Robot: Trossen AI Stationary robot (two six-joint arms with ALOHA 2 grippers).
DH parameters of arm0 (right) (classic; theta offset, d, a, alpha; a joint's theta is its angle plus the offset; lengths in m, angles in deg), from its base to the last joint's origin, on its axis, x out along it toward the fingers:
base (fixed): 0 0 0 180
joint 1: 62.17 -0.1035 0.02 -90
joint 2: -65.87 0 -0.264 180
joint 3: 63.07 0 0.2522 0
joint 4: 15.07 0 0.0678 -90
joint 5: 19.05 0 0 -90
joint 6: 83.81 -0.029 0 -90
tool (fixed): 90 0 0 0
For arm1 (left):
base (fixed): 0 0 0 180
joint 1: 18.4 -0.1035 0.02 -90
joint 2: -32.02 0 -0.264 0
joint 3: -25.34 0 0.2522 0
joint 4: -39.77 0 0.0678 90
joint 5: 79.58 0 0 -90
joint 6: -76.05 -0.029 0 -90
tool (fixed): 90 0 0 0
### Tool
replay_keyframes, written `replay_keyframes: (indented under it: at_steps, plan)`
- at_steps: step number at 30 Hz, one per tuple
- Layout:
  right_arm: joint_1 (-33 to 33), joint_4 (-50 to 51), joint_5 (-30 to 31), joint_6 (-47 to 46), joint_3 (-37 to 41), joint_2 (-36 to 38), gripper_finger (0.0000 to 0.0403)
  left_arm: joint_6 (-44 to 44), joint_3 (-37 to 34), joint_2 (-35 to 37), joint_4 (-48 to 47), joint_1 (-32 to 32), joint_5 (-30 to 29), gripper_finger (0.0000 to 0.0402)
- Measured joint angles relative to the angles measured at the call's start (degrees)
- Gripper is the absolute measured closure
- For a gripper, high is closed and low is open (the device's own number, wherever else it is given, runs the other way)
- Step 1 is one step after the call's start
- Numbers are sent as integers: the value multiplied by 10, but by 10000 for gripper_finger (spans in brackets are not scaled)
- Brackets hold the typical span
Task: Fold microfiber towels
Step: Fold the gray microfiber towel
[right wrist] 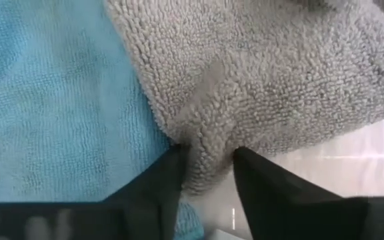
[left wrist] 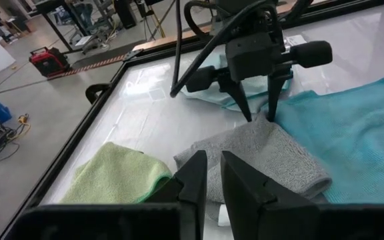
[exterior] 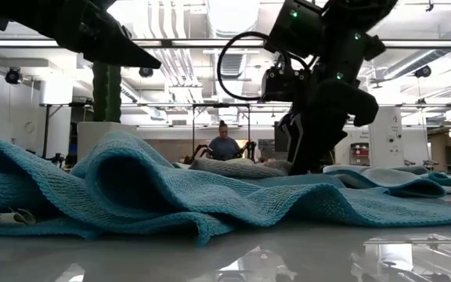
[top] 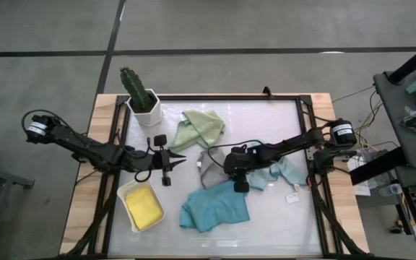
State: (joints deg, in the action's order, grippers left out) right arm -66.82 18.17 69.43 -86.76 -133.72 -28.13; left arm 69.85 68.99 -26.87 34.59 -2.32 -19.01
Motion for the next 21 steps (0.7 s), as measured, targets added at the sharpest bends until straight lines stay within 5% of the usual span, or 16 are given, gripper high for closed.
replay_keyframes:
  at_steps: [12,21]
  plan:
    - [17,3,7,30,19,48,215,59,7,-21,0,-27,14,378]
    - [22,-69,18,69,32,49,238,55,92,-183,-1,-72,118,401]
